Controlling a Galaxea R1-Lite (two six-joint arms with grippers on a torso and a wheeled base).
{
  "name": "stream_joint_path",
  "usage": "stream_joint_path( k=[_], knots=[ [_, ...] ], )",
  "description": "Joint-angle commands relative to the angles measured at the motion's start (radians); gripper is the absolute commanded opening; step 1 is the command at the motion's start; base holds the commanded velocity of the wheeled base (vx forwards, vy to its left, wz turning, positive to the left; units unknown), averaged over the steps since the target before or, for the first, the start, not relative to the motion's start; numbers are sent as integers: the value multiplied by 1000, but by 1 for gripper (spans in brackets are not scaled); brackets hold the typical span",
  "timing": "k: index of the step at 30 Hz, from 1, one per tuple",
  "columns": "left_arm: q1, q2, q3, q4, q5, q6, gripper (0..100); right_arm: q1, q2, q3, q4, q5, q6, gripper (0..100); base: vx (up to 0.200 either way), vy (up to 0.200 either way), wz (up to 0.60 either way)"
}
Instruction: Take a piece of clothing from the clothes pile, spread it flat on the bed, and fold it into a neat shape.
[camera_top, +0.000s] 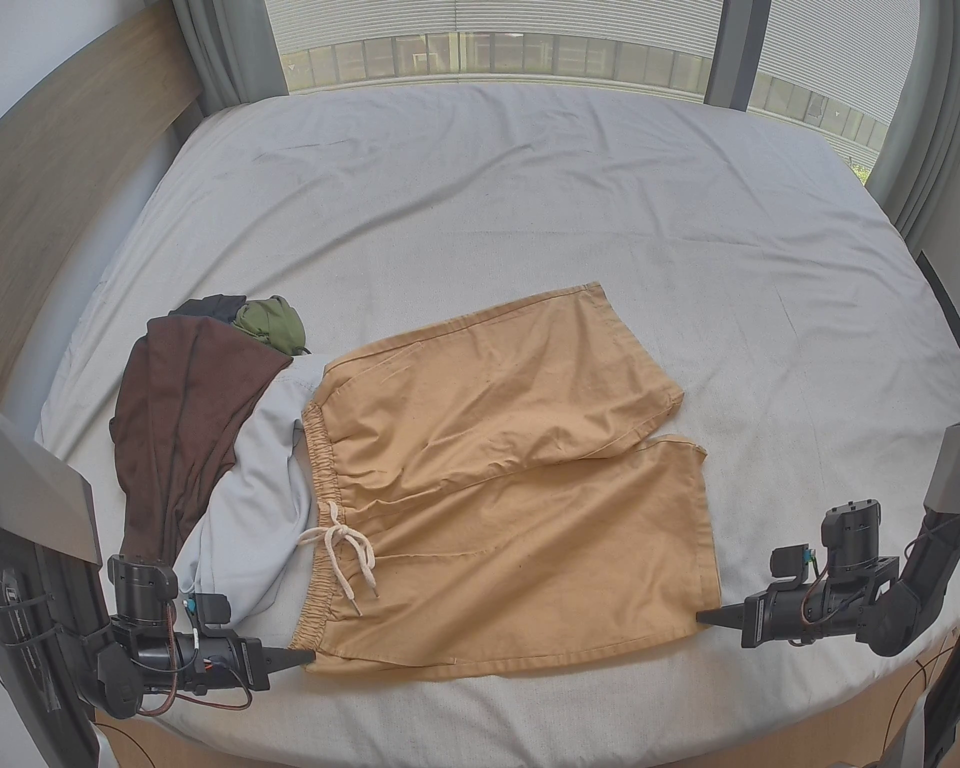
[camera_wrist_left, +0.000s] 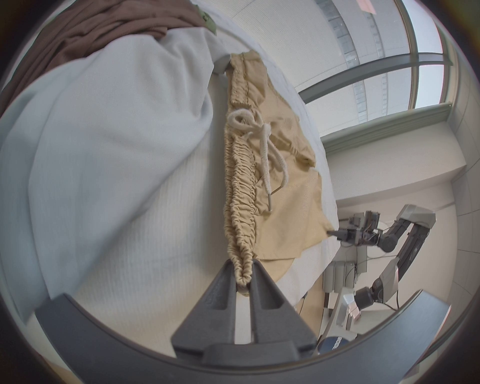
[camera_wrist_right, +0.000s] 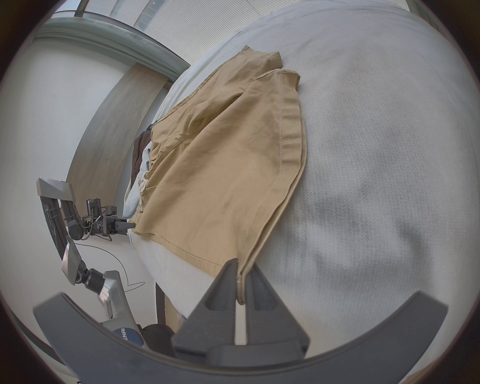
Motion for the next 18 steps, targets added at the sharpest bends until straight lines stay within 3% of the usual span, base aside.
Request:
stream_joint_path(
  k=[1,8,14,18],
  knots=[
    [12,-9,16,55,-3,54,0,1,-21,25,8,1,-16,0,0,0,0],
    [27,-9,16,32,-9,78,0,-1,-21,47,8,1,-44,0,0,0,0],
    [11,3,18,-164,-9,62,0,-4,-47,25,-5,1,-39,0,0,0,0],
    [-19,-32,7,-197,-3,35,0,-6,-69,-7,-21,2,-24,0,0,0,0]
  ],
)
